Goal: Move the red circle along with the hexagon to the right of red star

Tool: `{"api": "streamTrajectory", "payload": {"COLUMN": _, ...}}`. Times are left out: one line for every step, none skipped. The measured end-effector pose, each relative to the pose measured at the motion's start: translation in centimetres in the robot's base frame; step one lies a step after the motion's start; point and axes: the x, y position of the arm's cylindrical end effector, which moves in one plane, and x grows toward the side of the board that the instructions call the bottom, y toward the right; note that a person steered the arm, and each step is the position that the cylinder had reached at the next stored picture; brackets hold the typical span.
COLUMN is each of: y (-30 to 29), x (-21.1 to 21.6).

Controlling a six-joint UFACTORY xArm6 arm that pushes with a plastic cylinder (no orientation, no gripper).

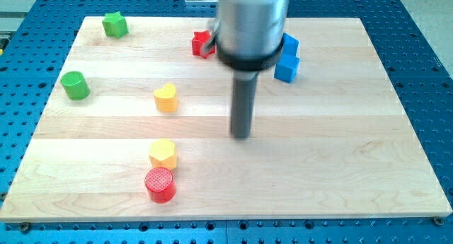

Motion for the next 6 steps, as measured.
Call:
{"api": "streamTrajectory", "payload": {"y": -5.8, "x": 8.0}}
{"api": "streamTrajectory", "payload": {"y": -7.3, "x": 8.8}}
{"api": "streamTrajectory", "payload": {"y": -11.6, "x": 8.8}}
{"api": "streamTrajectory", "payload": {"y": -11.4, "x": 5.8}}
{"api": "streamTrajectory", "payload": {"y": -8.8, "x": 0.5}}
{"api": "streamTrajectory", "payload": {"y": -8.5, "x": -3.1}}
